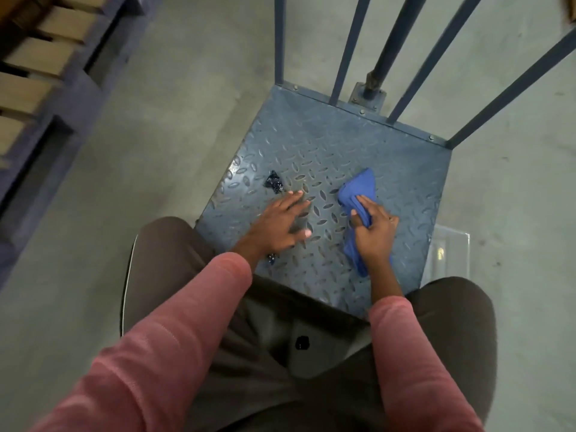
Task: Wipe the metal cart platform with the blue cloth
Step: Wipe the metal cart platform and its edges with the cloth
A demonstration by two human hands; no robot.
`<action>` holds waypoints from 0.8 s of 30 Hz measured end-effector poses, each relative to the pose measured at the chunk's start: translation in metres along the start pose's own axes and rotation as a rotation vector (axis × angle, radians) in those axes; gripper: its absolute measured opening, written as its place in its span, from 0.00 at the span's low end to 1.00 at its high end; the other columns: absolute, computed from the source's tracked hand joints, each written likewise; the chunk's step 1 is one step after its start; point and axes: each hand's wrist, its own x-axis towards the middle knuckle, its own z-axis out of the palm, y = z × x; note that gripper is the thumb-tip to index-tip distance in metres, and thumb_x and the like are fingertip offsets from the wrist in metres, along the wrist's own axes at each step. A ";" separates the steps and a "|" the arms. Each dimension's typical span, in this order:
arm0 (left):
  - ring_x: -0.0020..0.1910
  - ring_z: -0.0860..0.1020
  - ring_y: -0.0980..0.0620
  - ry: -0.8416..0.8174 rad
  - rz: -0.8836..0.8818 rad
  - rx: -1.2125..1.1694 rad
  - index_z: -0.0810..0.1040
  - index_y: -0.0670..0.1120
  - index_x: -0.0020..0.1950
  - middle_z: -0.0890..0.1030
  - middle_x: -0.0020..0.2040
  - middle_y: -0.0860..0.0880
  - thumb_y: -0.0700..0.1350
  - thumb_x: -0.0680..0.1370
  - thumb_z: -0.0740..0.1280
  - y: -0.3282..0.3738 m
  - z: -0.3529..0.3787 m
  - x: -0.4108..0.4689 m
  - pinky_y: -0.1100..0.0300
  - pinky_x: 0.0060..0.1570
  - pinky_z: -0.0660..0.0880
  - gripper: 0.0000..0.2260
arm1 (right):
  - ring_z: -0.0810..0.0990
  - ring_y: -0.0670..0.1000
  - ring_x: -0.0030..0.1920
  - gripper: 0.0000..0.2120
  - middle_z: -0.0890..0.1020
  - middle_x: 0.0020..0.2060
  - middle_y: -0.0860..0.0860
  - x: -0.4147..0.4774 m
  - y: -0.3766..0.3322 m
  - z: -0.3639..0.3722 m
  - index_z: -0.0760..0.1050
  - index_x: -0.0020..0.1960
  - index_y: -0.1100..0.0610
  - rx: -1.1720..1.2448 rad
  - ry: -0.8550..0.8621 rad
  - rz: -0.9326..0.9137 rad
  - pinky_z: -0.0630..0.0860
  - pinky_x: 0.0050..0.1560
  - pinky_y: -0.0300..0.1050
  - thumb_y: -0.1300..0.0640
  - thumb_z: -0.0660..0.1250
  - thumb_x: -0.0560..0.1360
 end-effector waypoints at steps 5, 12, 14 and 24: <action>0.81 0.61 0.40 0.299 -0.208 0.058 0.64 0.44 0.82 0.64 0.81 0.42 0.46 0.80 0.70 -0.031 -0.014 -0.024 0.45 0.81 0.56 0.31 | 0.73 0.61 0.57 0.20 0.77 0.68 0.52 -0.003 -0.004 0.011 0.78 0.67 0.54 -0.132 0.117 0.095 0.66 0.63 0.43 0.53 0.67 0.77; 0.82 0.34 0.44 0.020 -0.212 0.245 0.37 0.50 0.84 0.35 0.84 0.47 0.69 0.80 0.44 -0.078 0.001 -0.042 0.42 0.80 0.34 0.40 | 0.61 0.65 0.72 0.27 0.58 0.80 0.57 0.010 -0.047 0.036 0.65 0.77 0.49 -0.334 0.036 0.436 0.60 0.67 0.59 0.47 0.62 0.80; 0.82 0.33 0.46 0.071 -0.216 0.250 0.37 0.50 0.84 0.35 0.84 0.47 0.68 0.79 0.39 -0.079 0.009 -0.042 0.43 0.79 0.32 0.38 | 0.64 0.64 0.69 0.25 0.63 0.78 0.56 0.012 -0.050 0.039 0.68 0.75 0.48 -0.308 -0.097 0.192 0.62 0.66 0.56 0.50 0.63 0.79; 0.85 0.43 0.47 0.363 -0.213 0.299 0.49 0.47 0.86 0.47 0.86 0.45 0.56 0.87 0.50 -0.068 0.020 -0.030 0.42 0.82 0.47 0.29 | 0.67 0.67 0.66 0.26 0.63 0.78 0.55 0.025 -0.010 0.017 0.67 0.76 0.53 -0.395 0.221 0.474 0.62 0.63 0.55 0.47 0.58 0.80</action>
